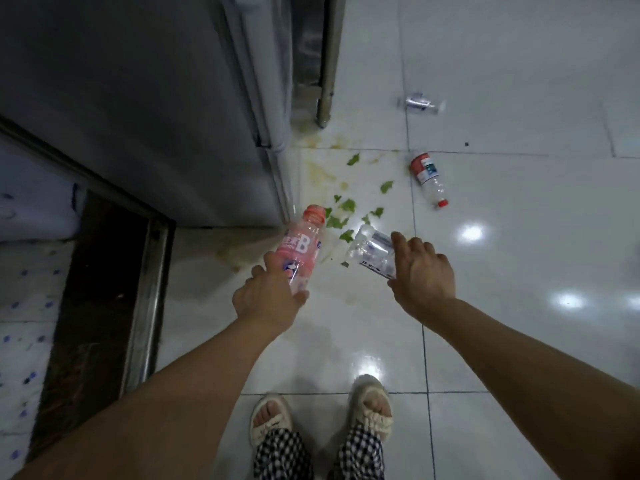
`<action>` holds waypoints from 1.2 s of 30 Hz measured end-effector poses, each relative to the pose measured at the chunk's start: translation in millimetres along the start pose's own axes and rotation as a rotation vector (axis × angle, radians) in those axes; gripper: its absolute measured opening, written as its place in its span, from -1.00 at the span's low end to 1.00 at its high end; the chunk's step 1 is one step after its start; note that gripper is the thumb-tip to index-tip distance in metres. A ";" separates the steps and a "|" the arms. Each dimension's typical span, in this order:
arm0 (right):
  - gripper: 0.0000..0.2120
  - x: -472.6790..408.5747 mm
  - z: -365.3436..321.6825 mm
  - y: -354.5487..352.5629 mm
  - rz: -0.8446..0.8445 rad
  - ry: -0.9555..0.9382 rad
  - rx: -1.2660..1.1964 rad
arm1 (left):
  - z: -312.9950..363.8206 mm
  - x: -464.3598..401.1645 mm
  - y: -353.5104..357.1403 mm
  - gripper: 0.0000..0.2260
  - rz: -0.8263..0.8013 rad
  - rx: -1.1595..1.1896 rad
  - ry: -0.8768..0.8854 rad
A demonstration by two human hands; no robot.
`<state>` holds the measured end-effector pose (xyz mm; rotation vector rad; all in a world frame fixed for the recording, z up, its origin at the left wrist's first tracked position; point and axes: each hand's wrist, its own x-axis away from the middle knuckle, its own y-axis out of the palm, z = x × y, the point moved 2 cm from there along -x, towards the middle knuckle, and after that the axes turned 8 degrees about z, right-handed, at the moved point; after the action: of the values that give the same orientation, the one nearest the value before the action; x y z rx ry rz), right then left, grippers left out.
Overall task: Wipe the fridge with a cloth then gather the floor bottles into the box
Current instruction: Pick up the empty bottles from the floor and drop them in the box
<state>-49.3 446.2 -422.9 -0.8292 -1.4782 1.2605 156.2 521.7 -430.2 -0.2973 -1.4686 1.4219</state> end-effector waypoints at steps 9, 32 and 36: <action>-0.37 -10.6 153.0 -60.5 0.025 0.117 -0.070 | 158.6 13.8 -21.6 -0.38 0.012 -0.001 0.081; -0.39 -242.1 435.7 -119.8 0.038 0.110 -0.059 | 480.8 -129.9 -5.0 -0.34 0.068 0.043 -0.049; -0.41 -319.5 450.6 -108.8 -0.011 0.074 -0.054 | 507.8 -188.8 -0.8 -0.34 0.014 0.075 -0.120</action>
<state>-379.1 -8.5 -384.7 -0.8925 -1.4608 1.1743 -151.4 76.4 -406.4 -0.1785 -1.5076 1.5243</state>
